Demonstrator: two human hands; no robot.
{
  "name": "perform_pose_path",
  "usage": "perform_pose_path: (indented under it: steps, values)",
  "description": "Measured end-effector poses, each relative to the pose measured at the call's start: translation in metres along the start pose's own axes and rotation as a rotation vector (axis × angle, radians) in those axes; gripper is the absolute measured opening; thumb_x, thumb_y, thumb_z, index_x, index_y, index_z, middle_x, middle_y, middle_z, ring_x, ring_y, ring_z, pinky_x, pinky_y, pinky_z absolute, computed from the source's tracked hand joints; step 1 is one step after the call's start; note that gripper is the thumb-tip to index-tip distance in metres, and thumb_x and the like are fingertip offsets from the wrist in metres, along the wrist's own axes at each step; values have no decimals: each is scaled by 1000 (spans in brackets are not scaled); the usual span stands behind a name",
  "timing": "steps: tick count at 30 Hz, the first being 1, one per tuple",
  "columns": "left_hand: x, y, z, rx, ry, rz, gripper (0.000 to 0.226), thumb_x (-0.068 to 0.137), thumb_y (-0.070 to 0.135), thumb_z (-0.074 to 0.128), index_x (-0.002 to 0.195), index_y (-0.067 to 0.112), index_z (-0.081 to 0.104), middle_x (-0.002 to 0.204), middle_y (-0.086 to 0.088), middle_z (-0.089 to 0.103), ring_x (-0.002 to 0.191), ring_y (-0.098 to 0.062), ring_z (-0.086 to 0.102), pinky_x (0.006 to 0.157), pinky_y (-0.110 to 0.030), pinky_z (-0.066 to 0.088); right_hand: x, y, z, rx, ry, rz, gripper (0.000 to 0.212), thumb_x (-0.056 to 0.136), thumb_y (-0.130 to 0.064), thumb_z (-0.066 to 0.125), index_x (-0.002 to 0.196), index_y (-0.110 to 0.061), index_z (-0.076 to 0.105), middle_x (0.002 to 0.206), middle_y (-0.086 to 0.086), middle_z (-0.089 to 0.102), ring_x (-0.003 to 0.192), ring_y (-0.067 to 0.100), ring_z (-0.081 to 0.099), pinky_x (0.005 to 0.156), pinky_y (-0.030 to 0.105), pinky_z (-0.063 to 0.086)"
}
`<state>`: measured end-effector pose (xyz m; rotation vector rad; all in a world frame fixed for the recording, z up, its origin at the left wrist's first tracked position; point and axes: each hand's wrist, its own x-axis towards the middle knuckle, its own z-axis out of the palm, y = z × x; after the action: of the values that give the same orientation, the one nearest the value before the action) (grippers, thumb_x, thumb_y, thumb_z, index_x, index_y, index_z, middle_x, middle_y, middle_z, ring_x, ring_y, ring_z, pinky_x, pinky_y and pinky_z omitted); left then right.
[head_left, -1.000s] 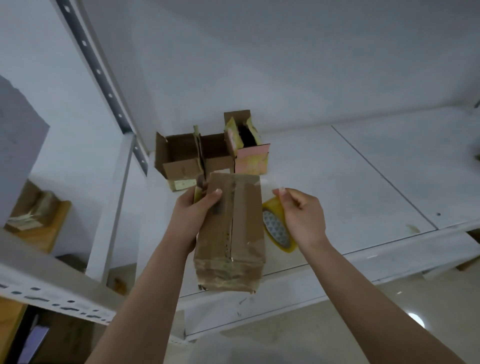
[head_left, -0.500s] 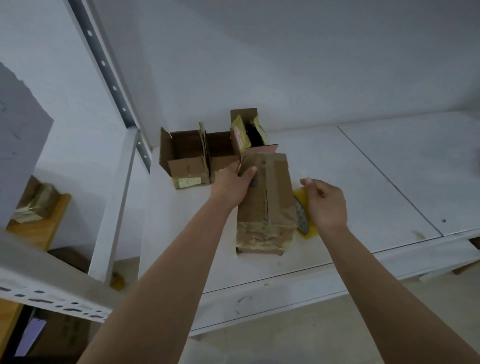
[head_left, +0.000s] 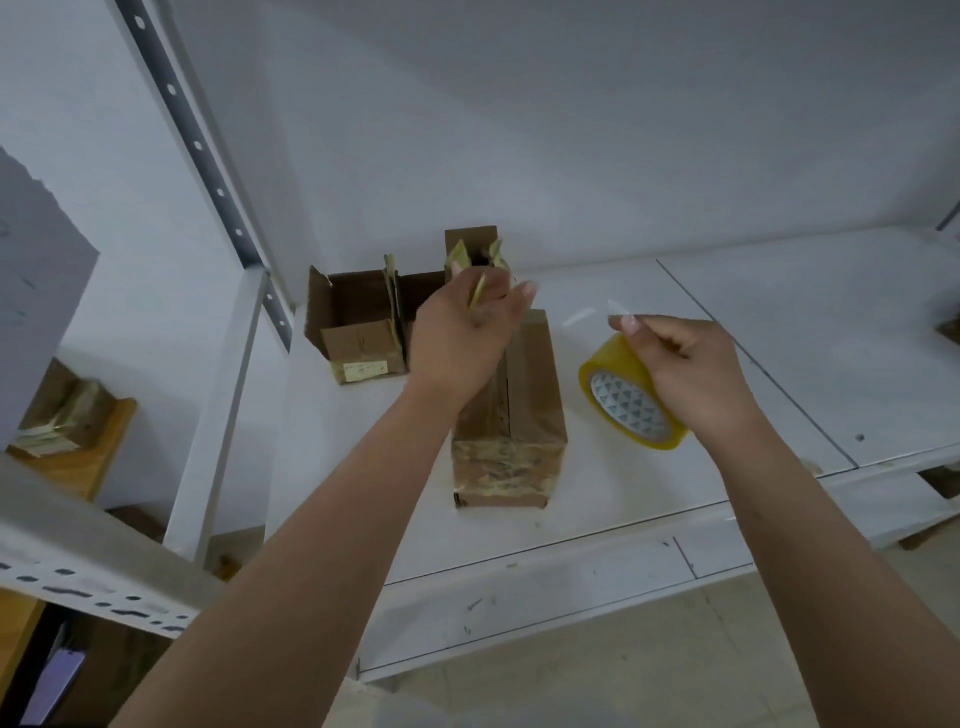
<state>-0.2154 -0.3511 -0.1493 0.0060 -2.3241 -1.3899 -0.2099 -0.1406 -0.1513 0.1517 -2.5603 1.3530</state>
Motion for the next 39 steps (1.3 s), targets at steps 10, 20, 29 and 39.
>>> perform_pose_path:
  steps: [10,20,29,39]
  values:
    - [-20,40,13,-152,-284,-53,29,80,36,78,65,15,62,54,11,60,60,-6,60,69,-33,54,-6,-31,-30,31,-385,-17,19,77,-55,68,93,-46,72,93,-13,75,80,-2,69,76,26,56]
    - [-56,-17,-47,82,33,-201,32,84,49,68,68,23,61,63,9,64,70,-14,65,74,-40,55,4,-20,-44,211,-534,131,52,48,-60,76,89,-27,77,81,-3,75,69,11,70,54,22,52]
    - [-73,-65,-69,74,77,-383,37,81,53,70,67,20,61,60,14,66,71,-18,66,68,-33,49,1,19,-27,-58,-491,209,19,71,-51,77,78,-35,71,76,-2,71,65,18,70,55,24,49]
    - [-98,-86,-20,-282,-10,-687,39,87,45,66,71,10,62,60,7,58,52,-9,47,57,-26,38,-19,59,19,-115,-572,258,19,79,-45,75,84,-28,69,85,1,70,73,21,68,71,36,57]
